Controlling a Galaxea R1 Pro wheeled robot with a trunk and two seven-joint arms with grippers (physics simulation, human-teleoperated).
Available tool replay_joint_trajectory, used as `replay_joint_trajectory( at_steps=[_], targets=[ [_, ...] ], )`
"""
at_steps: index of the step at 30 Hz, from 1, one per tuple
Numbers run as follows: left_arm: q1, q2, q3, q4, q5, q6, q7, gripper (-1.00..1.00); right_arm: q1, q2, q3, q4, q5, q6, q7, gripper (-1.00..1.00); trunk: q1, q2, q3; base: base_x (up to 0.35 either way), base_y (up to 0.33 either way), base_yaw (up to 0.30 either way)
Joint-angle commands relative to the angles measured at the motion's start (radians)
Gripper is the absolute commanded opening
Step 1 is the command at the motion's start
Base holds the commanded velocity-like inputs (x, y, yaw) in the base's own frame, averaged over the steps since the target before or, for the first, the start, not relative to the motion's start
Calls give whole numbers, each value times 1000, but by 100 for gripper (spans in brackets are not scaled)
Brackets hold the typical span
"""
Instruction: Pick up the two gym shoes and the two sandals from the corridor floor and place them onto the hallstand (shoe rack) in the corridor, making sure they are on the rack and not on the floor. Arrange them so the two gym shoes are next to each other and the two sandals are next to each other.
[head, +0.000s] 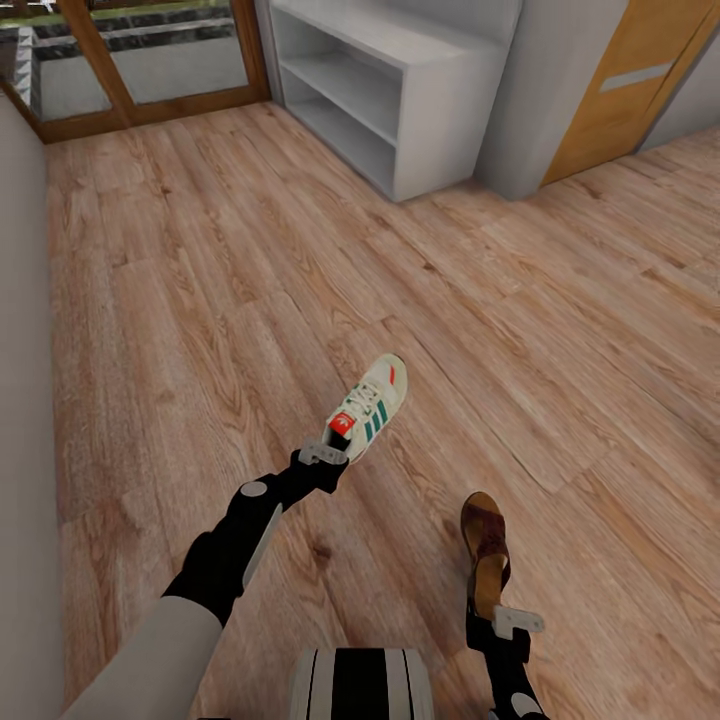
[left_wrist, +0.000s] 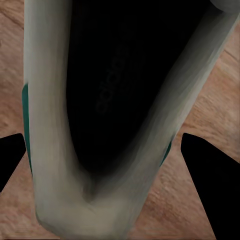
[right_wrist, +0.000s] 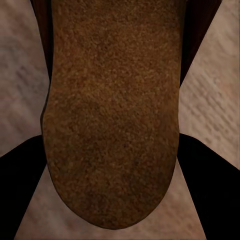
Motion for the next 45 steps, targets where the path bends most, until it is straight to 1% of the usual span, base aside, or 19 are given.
replay_joint_trajectory(
  at_steps=[1, 7, 10, 12, 13, 16, 19, 20, 23, 25, 29, 30, 32, 34, 37, 39, 41, 42, 45],
  targets=[
    [2, 1, 2, -1, -9, 4, -6, -100, 0, 0, 9, 1, -9, -3, -6, -100, -1, 0, 3, 0, 0, 0],
    [28, 19, 41, 6, -9, 2, -5, -100, 0, 5, 9, 1, -9, -6, -7, -100, -3, 1, 27, 0, 0, 0],
    [36, 24, 78, 7, -9, 0, -4, -100, 0, 9, 9, 1, -7, -6, -6, -100, -5, 2, 38, 0, 0, -2],
    [64, 31, 94, 17, -11, -4, 19, -100, 0, 10, 11, 5, 0, -6, -5, -100, -5, 3, 49, 0, 0, -122],
    [83, 34, 105, 24, -10, -11, 47, -100, 0, 9, 12, 7, 1, -6, -5, -100, -6, 3, 54, 0, 0, -118],
    [110, 35, 126, 42, -9, -27, 62, -100, 1, 5, 11, 8, 1, -7, -4, -100, -7, 4, 70, 0, 0, -115],
    [133, 36, 157, 58, -9, -63, 66, -100, 1, 2, 11, 7, 0, -8, -3, -100, -9, 4, 87, 0, 0, -111],
    [146, 36, 175, 68, -10, -89, 67, -100, 1, 1, 11, 7, 1, -8, -2, -100, -9, 4, 92, 0, 0, -109],
    [172, 38, 209, 93, -12, -145, 68, -100, 1, -2, 12, 9, 8, -8, -2, -100, -10, 5, 108, 0, 0, -109],
    [187, 40, 225, 107, -13, -172, 69, -100, 2, -8, 12, 13, 13, -8, -1, -100, -11, 6, 119, 0, 0, -109],
    [224, 54, 263, 141, -13, -234, 81, -100, 3, -43, 14, 28, 32, -9, 1, -100, -13, 7, 141, 0, 0, -109],
    [238, 59, 276, 158, -12, -260, 88, -100, 4, -57, 14, 34, 39, -10, 1, -100, -14, 7, 146, 0, 0, -109],
    [255, 66, 294, 194, -12, -306, 99, -100, 6, -73, 14, 44, 46, -15, 2, -100, -14, 7, 157, 0, 0, -109],
    [263, 70, 307, 226, -11, -342, 110, -100, 9, -80, 15, 52, 49, -22, 2, -100, -15, 8, 168, 0, 0, -108],
    [272, 78, 334, 324, -11, -437, 153, -100, 16, -87, 15, 74, 53, -52, 3, -100, -17, 8, 184, 0, 0, -109],
    [275, 82, 342, 383, -13, -484, 186, -100, 18, -88, 15, 87, 54, -76, 3, -100, -18, 9, 195, 0, 0, -109],
    [277, 87, 346, 419, -13, -508, 209, -100, 19, -88, 15, 97, 55, -90, 3, -100, -19, 9, 205, 0, 0, -108],
    [281, 93, 348, 451, -12, -528, 234, -100, 20, -89, 15, 106, 55, -103, 3, -100, -19, 10, 211, 0, 0, -108],
    [297, 108, 351, 494, -8, -563, 275, -100, 21, -90, 15, 118, 55, -121, 3, -100, -20, 10, 227, 0, 0, -108]
  ],
)
